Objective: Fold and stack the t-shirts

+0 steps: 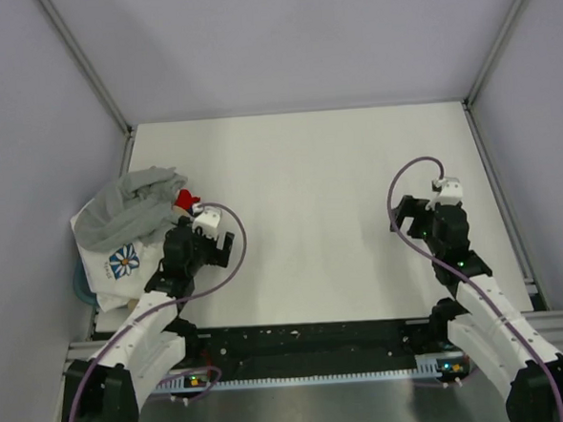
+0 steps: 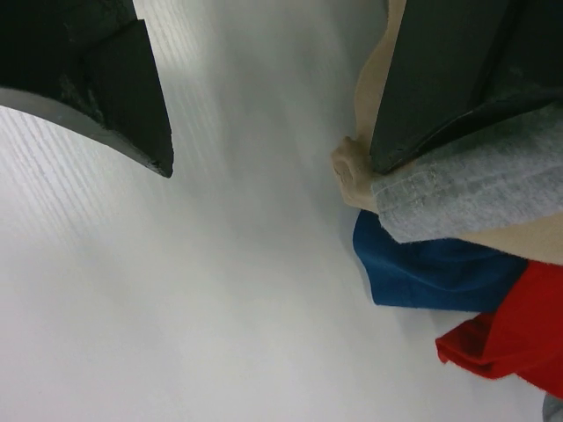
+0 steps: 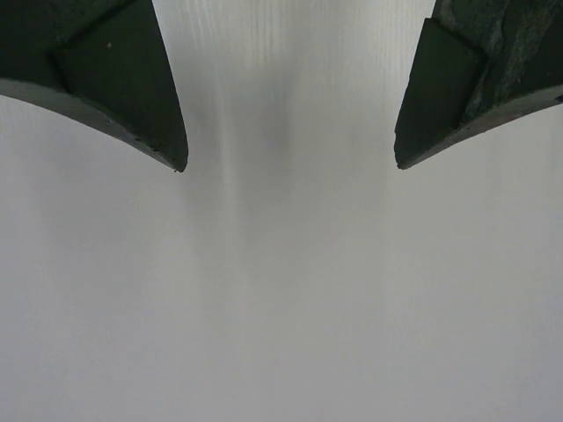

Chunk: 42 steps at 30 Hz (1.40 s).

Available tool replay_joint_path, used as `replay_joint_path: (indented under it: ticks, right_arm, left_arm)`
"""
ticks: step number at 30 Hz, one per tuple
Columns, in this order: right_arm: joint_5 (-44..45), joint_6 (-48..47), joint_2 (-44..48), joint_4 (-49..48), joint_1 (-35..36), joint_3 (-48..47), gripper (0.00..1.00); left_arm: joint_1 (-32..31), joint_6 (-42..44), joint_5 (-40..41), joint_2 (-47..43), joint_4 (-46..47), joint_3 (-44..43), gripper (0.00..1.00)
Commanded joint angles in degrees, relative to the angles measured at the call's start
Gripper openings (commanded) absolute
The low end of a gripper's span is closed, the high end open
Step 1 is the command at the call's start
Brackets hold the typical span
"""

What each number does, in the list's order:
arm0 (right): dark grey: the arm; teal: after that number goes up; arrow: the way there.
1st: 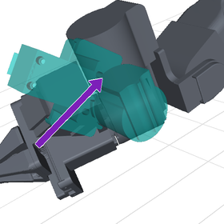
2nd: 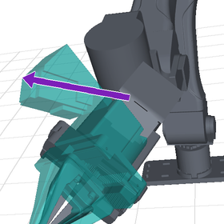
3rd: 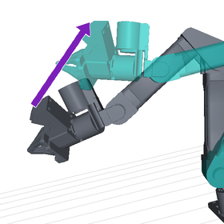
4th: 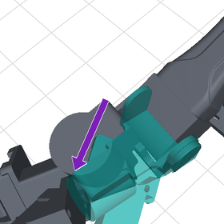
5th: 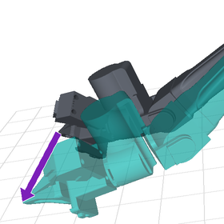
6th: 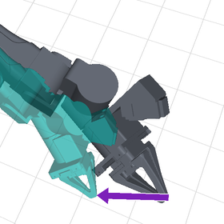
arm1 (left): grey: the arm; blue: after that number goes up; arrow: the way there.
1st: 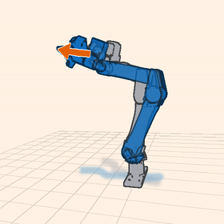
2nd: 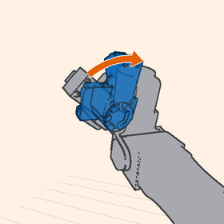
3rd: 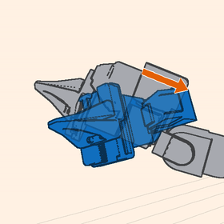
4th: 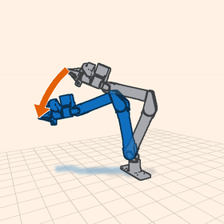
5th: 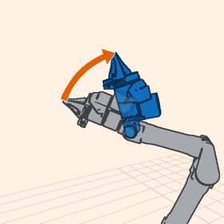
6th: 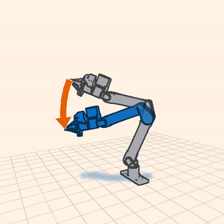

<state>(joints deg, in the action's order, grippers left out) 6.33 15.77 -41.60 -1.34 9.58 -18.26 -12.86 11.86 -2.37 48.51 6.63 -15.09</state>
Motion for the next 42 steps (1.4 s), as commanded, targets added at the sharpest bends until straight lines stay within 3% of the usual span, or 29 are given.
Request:
replay_joint_path:
  ticks: [1,3,6,7,8,11,14,17,19,22,26,27,31,32,33,42]
  right_arm:
    - [0.35,6.88,3.89,-6.12,0.08,-0.28,0.99]
    - [-2.35,11.37,5.56,-7.79,0.08,-1.16,0.99]
    - [-14.11,10.17,6.80,-11.65,0.08,-3.35,0.99]
    - [-18.24,10.07,6.71,-12.88,0.08,-4.14,0.99]
    - [-21.93,10.33,6.45,-14.20,0.08,-5.11,0.99]
    - [-37.73,14.79,5.14,-25.58,0.08,-5.82,0.99]
    - [-47.87,19.20,1.19,-32.57,0.17,-7.56,0.98]
    - [-54.13,16.41,-2.59,-22.86,0.26,-12.84,0.94]
    - [-53.71,13.07,-3.57,-15.83,0.35,-15.83,0.92]
    - [-52.03,9.73,-4.10,-9.66,0.43,-17.86,0.91]
    - [-50.63,8.57,-3.66,-9.20,0.70,-16.55,0.89]
    - [-50.28,8.75,-3.31,-9.99,0.70,-15.76,0.88]
    - [-49.13,7.26,-2.43,-9.39,0.79,-14.61,0.88]
    - [-48.78,6.82,-2.52,-8.51,0.70,-14.78,0.88]
    - [-48.69,6.47,-2.52,-8.15,0.79,-14.96,0.88]
    - [-49.74,7.70,-6.03,-11.40,0.79,-16.89,0.87]
  left_arm:
    - [0.21,0.70,-4.90,0.09,-5.46,-9.22,0.97]
    - [0.21,5.69,-11.04,0.97,-15.02,-16.94,0.97]
    - [0.21,17.11,-26.93,3.60,-38.91,-34.33,0.95]
    - [0.21,18.45,-27.24,4.30,-44.02,-38.65,0.95]
    - [0.21,17.77,-25.25,5.01,-46.77,-42.61,0.95]
    - [0.82,15.66,-8.68,7.81,-50.13,-50.19,0.99]
    - [6.95,16.17,6.19,12.38,-52.24,-51.62,0.99]
    - [18.10,16.97,7.04,16.52,-54.09,-51.79,0.99]
    - [22.25,18.11,4.93,18.80,-54.62,-51.09,0.99]
    - [23.93,19.17,5.26,21.18,-52.70,-48.90,0.99]
    - [25.43,18.47,9.48,25.92,-46.99,-48.62,0.98]
    - [25.87,17.86,10.36,27.15,-46.63,-49.76,0.92]
    - [25.96,15.13,5.38,28.84,-51.54,-55.91,0.23]
    - [25.87,14.86,3.71,27.88,-51.98,-56.71,0.12]
    - [25.78,14.95,2.65,26.13,-51.46,-57.24,0.07]
    - [25.96,16.53,-5.62,16.71,-49.26,-65.49,0.05]
